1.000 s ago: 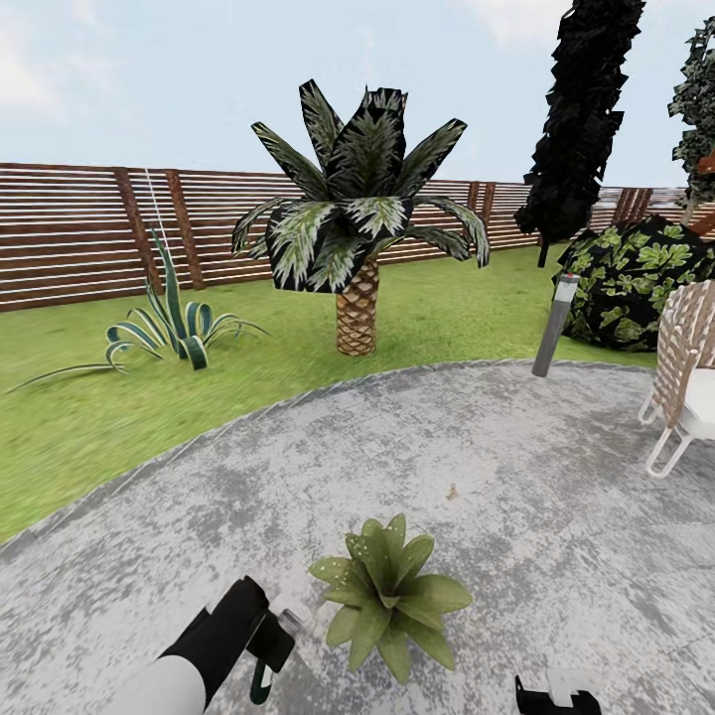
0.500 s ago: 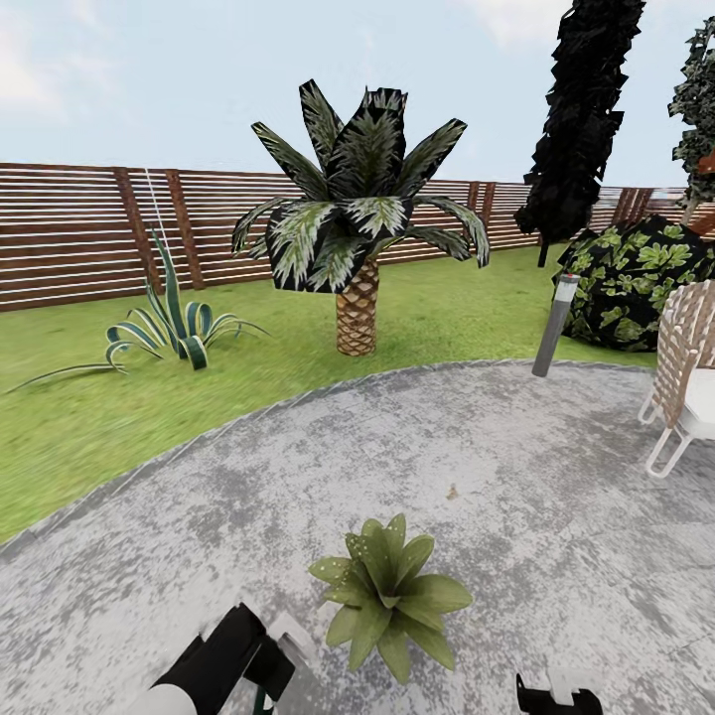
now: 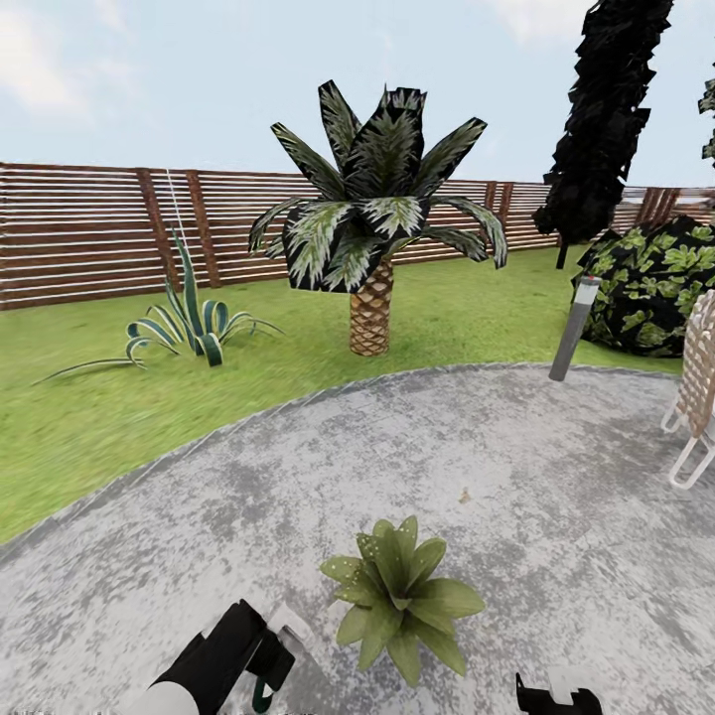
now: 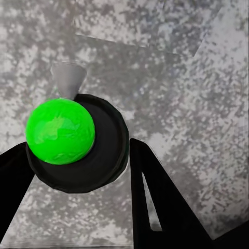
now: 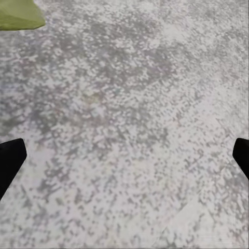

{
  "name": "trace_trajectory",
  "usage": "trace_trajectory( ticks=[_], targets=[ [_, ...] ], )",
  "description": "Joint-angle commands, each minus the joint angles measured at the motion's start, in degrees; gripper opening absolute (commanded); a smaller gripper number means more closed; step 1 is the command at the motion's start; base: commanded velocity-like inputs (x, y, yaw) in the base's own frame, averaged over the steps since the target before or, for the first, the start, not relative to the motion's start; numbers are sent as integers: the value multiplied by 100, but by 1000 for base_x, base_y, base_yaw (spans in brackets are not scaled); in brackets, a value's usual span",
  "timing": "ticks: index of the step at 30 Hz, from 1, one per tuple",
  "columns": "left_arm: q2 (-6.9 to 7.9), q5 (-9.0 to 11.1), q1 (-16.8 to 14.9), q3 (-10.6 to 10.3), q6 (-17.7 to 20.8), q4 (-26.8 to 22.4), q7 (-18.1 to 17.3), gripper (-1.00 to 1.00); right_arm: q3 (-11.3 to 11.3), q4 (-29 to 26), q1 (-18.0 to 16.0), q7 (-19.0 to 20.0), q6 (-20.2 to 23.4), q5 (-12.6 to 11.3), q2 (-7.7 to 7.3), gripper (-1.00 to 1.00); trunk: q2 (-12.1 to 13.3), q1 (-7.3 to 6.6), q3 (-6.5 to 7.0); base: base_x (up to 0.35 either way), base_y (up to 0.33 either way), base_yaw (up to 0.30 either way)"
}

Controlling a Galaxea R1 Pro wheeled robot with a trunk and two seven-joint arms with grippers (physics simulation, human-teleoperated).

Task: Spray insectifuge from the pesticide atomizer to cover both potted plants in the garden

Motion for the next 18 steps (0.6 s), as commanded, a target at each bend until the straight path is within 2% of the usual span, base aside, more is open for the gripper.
trace_trajectory(
  ticks=[1,8,15,18],
  targets=[
    [0,-61,-3,-6,13,-8,-46,-100,-33,8,-4,-21,-23,61,2,100,-2,-1,-5,0,0,272],
    [0,-53,-3,-6,13,-8,-46,-100,-32,8,-6,-21,-23,62,1,100,-2,-1,-5,0,-194,261],
    [1,-40,-3,-6,8,-15,-46,-100,-32,8,-4,-21,-23,62,0,100,-2,-1,-5,0,-270,25],
    [0,-3,-3,-1,5,-17,-46,-100,-32,12,-4,-21,-23,62,2,100,-2,-1,-5,0,-272,139]
  ],
)
